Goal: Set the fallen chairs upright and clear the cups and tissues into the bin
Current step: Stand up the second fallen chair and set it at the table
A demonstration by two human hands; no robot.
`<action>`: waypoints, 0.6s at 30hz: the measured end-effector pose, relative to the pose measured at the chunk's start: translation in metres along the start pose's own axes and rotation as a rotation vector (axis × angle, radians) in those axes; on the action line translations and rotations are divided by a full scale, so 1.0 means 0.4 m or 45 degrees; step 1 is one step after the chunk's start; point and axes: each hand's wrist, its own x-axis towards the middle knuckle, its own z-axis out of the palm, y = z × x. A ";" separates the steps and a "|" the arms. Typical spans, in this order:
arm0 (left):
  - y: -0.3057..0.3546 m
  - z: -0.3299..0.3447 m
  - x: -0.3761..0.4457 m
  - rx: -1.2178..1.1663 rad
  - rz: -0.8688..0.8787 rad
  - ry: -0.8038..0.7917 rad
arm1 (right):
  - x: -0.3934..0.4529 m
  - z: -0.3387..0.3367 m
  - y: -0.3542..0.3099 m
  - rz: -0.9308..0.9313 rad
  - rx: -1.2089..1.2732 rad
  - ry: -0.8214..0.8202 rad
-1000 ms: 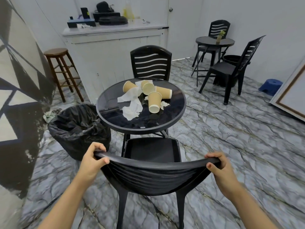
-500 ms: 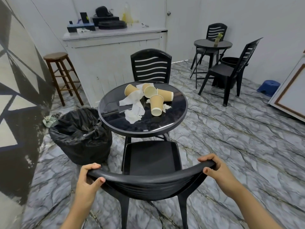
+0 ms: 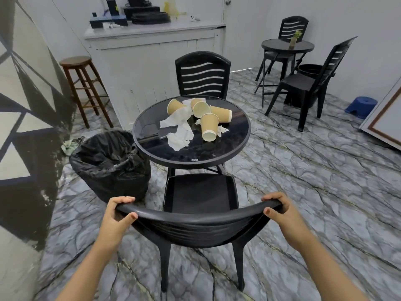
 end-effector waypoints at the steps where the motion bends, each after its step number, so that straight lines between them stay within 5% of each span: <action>1: 0.004 -0.003 0.010 0.009 -0.006 -0.014 | 0.001 0.001 -0.004 0.001 -0.004 -0.005; 18: 0.037 -0.016 0.005 0.072 -0.154 -0.075 | -0.006 0.002 -0.031 0.102 -0.022 -0.020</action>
